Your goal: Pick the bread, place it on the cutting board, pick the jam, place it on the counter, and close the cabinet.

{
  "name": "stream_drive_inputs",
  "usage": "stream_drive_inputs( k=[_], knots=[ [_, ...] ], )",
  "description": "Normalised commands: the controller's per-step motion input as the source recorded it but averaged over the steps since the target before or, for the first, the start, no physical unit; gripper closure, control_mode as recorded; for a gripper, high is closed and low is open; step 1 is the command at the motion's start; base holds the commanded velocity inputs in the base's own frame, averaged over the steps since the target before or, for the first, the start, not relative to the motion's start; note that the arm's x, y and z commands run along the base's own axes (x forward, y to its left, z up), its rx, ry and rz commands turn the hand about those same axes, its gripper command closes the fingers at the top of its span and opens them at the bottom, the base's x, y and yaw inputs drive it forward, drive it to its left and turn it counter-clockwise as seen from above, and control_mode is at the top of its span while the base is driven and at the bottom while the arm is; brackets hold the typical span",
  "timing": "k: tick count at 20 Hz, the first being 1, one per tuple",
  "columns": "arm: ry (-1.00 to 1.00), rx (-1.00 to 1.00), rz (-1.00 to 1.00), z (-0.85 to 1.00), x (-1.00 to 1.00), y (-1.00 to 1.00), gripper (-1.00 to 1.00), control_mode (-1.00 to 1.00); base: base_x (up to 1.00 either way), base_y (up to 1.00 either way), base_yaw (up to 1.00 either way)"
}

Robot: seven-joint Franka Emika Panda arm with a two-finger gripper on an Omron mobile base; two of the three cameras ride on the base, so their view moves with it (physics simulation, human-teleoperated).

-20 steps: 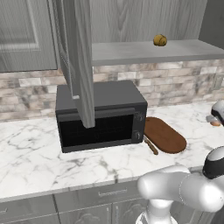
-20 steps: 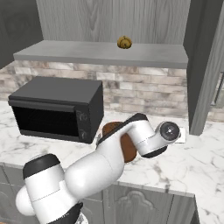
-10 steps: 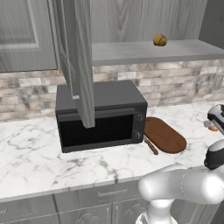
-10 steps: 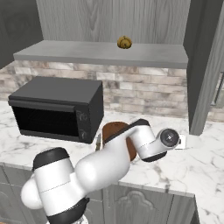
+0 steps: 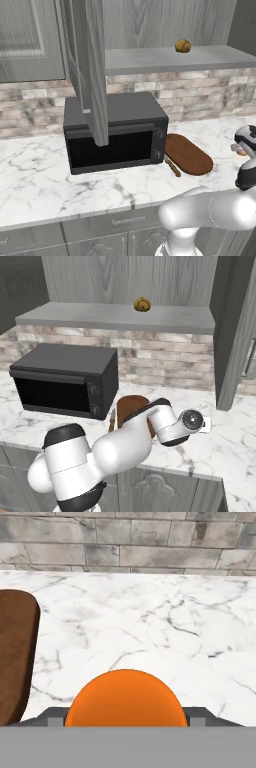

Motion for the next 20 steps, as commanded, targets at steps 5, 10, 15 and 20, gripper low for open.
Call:
stream_drive_inputs(
  k=[5, 10, 15, 20],
  knots=[
    [0.00, 0.00, 0.00, -0.25, 0.06, 0.00, 1.00, -1.00, 0.00, 0.00, 0.00],
    [0.00, 0.00, 0.00, -0.22, 0.02, 0.00, 1.00, -1.00, 0.00, 0.00, 0.00],
    [0.01, 0.00, 0.00, -0.16, 0.00, 0.00, 1.00, -1.00, 0.00, 0.00, 0.00],
    [0.01, 0.00, 0.00, -0.12, 0.03, 0.00, 1.00, -1.00, 0.00, 0.00, 0.00]
  ],
)
